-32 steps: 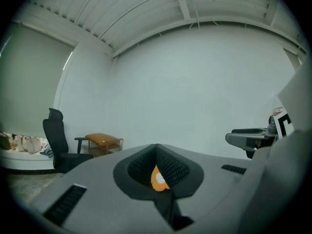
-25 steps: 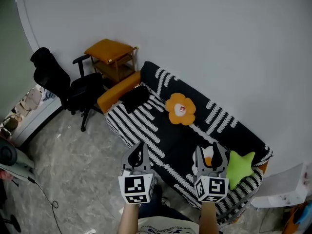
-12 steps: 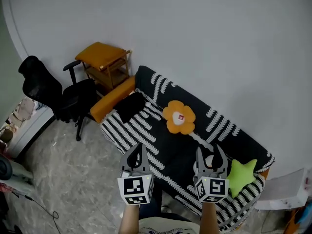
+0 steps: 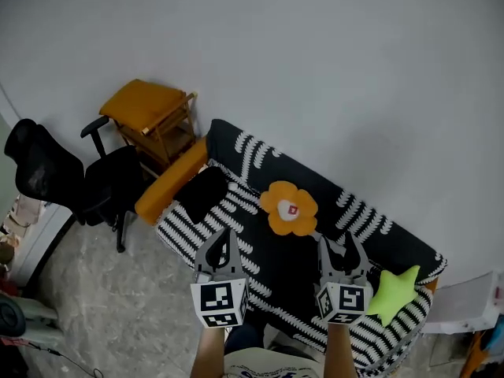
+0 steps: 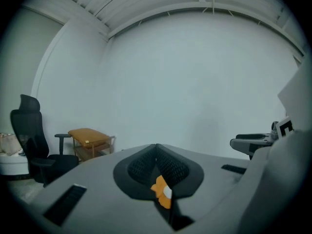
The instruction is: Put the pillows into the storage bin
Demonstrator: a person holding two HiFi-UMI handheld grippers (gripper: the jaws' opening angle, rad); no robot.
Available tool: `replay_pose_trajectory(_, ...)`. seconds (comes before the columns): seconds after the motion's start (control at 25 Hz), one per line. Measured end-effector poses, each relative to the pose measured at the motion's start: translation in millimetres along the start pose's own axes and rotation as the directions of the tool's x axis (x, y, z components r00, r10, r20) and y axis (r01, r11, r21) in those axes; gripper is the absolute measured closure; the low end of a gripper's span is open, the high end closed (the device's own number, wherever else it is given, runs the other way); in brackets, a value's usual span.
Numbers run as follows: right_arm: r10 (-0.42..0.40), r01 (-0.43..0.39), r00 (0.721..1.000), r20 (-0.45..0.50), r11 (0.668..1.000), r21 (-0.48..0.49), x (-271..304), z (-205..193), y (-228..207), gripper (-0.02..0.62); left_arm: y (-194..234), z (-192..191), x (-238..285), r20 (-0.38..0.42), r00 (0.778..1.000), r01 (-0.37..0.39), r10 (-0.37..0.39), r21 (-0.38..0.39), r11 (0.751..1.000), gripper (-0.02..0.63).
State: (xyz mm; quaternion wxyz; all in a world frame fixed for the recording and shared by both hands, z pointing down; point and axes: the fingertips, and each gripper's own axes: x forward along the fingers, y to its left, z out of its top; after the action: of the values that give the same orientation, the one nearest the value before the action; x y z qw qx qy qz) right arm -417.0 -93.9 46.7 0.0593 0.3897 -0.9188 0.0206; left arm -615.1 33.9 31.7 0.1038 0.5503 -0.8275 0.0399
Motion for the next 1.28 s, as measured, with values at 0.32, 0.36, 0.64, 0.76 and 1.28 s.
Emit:
replay_pose_trajectory(0.32, -0.033, 0.032, 0.998, -0.061, 0.999, -0.021, 75, -20, 10, 0.333, 36, -7, 80, -0.047, 0.997, 0.058, -0.057, 0.006, 0.998, 0.592)
replay_pose_trajectory(0.36, -0.034, 0.033, 0.997, -0.071, 0.999, -0.022, 83, -24, 10, 0.333, 38, -10, 88, -0.057, 0.997, 0.061, -0.060, 0.006, 0.998, 0.592)
replay_pose_trajectory(0.64, -0.042, 0.035, 0.989, -0.145, 0.998, -0.049, 123, -62, -6, 0.333, 42, -45, 133, -0.128, 0.989, 0.076, -0.074, 0.005, 0.997, 0.592)
replay_pose_trajectory(0.76, -0.042, 0.034, 0.984, -0.173, 0.998, -0.049, 138, -82, -14, 0.333, 41, -63, 148, -0.152, 0.985, 0.078, -0.076, 0.004, 0.997, 0.592)
replay_pose_trajectory(1.28, 0.006, -0.036, 0.948, -0.319, 0.995, -0.090, 211, -193, -52, 0.333, 35, -145, 209, -0.245, 0.969, 0.038, -0.039, -0.008, 0.999, 0.592)
